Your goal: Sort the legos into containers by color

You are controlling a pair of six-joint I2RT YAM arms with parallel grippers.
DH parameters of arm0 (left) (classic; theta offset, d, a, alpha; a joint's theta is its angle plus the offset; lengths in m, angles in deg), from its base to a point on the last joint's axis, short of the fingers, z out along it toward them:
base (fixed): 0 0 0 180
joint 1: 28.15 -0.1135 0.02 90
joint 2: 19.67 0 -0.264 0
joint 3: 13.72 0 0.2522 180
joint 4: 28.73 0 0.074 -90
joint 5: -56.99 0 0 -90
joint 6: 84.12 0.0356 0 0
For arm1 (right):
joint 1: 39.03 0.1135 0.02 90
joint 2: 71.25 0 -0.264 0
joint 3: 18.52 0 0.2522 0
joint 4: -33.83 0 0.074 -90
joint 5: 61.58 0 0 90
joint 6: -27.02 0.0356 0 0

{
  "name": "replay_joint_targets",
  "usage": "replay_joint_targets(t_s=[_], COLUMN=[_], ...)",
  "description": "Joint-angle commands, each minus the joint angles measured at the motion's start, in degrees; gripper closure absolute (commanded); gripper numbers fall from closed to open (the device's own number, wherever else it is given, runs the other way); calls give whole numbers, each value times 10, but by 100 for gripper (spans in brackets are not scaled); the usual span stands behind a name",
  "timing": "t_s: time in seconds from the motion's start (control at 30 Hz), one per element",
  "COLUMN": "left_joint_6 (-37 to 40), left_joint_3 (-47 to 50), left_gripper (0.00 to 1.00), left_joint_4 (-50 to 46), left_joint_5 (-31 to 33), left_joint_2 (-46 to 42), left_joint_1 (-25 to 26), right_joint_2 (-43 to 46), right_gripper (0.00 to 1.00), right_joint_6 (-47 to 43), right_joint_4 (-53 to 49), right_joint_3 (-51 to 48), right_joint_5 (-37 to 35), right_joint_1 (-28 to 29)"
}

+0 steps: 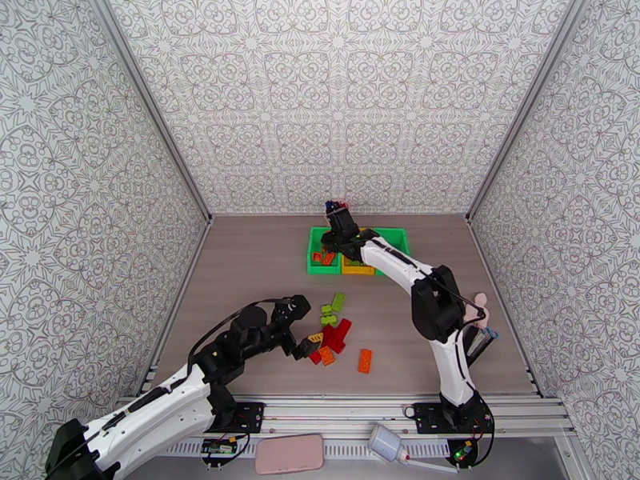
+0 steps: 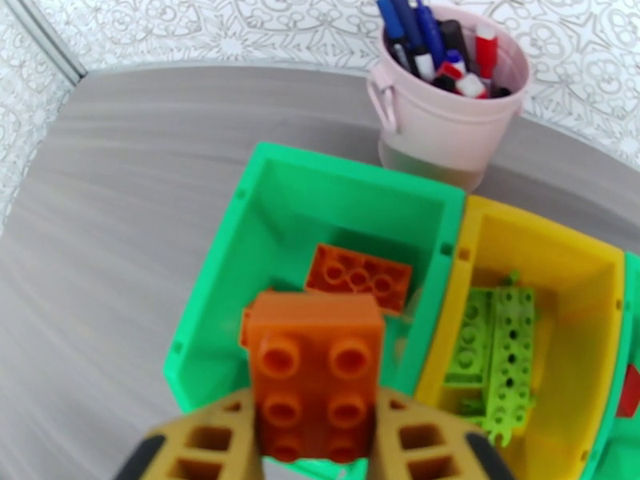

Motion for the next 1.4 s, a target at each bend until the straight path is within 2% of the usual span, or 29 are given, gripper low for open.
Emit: replay_joint_targets(t_s=[0.0, 0.23, 0.4, 0.5, 0.67, 0.8, 0.97, 1.2, 1.37], left_joint_6=[-11, -12, -14, -12, -11, -8, 5, 27, 42], left_joint_3=[10, 10, 9, 7, 5, 0, -13, -19, -22], left_gripper=[0, 0, 0, 0, 0, 0, 0, 0, 0], left_joint_4=[10, 11, 10, 9, 4, -5, -28, -37, -38], left_joint_5=[10, 7, 5, 3, -8, -18, -36, -87, -112], left_joint_2=[-5, -5, -6, -7, -11, -14, -17, -11, 5], left_joint_1=[-5, -8, -10, -10, -13, -14, -16, -20, -19], right_joint_2=[-38, -84, -54, -16, 75, 166, 297, 450, 511], right_gripper=[81, 77, 63, 50, 35, 27, 21, 17, 16], right_joint_6=[-9, -12, -17, -21, -18, -9, 32, 129, 214], right_joint_4=[-24, -47, -37, -19, 24, 63, 66, -46, -128], right_joint_3=[47, 99, 77, 37, -78, -203, -371, -533, -595], right_joint_5=[12, 21, 38, 45, 52, 63, 40, -37, -46], right_joint_1=[-3, -4, -4, -4, -4, -4, 1, 52, 109])
